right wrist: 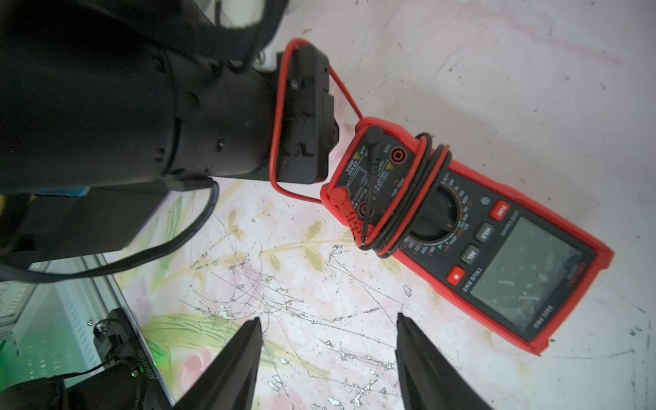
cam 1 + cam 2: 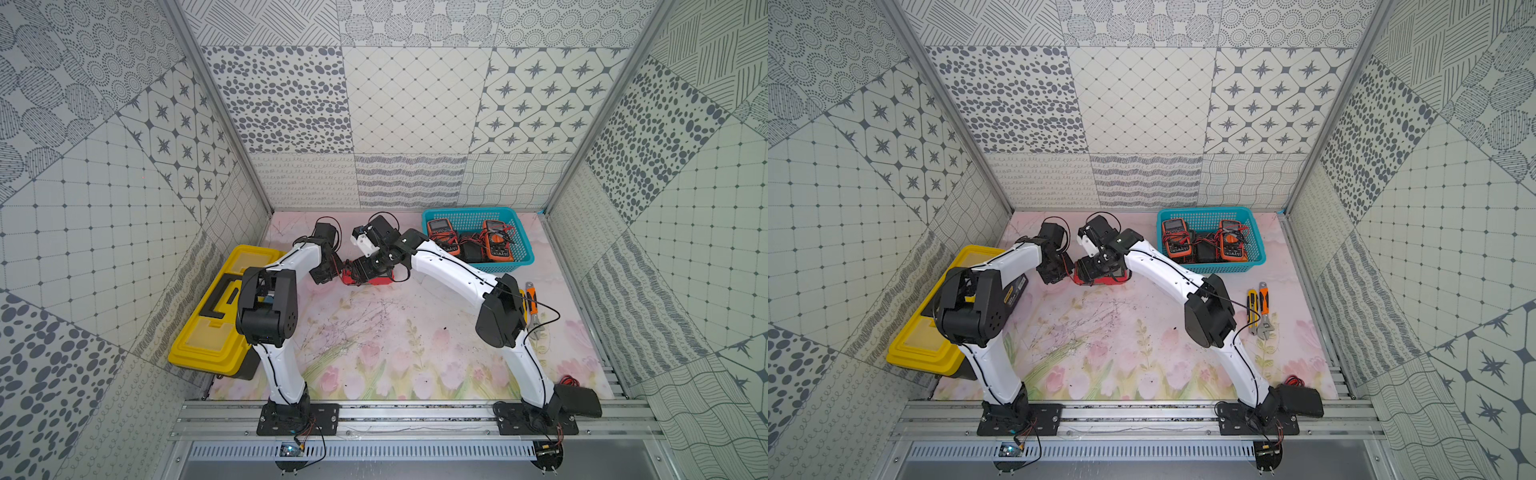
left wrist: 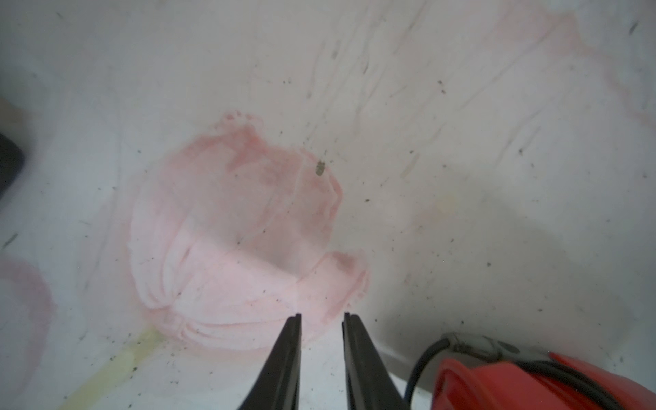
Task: Put the multimeter into the basket
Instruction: Adjust the multimeter at the center of the board, then pick up the multimeter from the center of the board.
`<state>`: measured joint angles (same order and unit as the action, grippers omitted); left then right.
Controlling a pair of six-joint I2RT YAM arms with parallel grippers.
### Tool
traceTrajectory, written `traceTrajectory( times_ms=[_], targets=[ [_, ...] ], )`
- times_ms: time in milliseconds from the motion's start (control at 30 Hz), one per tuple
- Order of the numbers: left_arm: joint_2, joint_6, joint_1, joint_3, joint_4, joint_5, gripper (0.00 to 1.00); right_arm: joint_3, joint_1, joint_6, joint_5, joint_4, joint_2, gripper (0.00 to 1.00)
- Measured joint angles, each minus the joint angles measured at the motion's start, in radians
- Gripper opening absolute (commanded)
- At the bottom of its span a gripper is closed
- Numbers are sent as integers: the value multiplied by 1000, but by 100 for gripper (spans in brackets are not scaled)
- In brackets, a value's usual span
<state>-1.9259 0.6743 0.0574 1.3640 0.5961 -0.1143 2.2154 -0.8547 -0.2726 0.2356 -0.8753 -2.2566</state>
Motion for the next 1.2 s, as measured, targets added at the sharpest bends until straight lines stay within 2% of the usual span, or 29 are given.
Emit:
traceTrajectory(
  times_ms=[233, 300, 400, 467, 500, 533, 900, 1200],
  targets=[
    [-4, -32, -6, 39, 42, -55, 35, 0, 45, 20, 72, 9, 44, 78],
    [-4, -39, -6, 47, 52, -66, 41, -7, 63, 23, 90, 14, 45, 80],
    [1, -51, -6, 63, 65, -79, 59, -36, 92, 33, 116, 31, 50, 84],
    [10, -57, -6, 72, 76, -80, 66, -68, 109, 49, 130, 44, 62, 86],
    [15, -57, -6, 76, 80, -80, 69, -82, 116, 60, 133, 49, 70, 97],
    [22, -61, -6, 80, 86, -80, 71, -96, 124, 72, 135, 55, 78, 99],
    [98, -68, -12, 111, 111, -95, 69, -138, 147, 289, 121, 94, 89, 99],
    [84, -69, -19, 107, 112, -90, 63, -108, 147, 500, 85, 177, -48, 99]
  ],
)
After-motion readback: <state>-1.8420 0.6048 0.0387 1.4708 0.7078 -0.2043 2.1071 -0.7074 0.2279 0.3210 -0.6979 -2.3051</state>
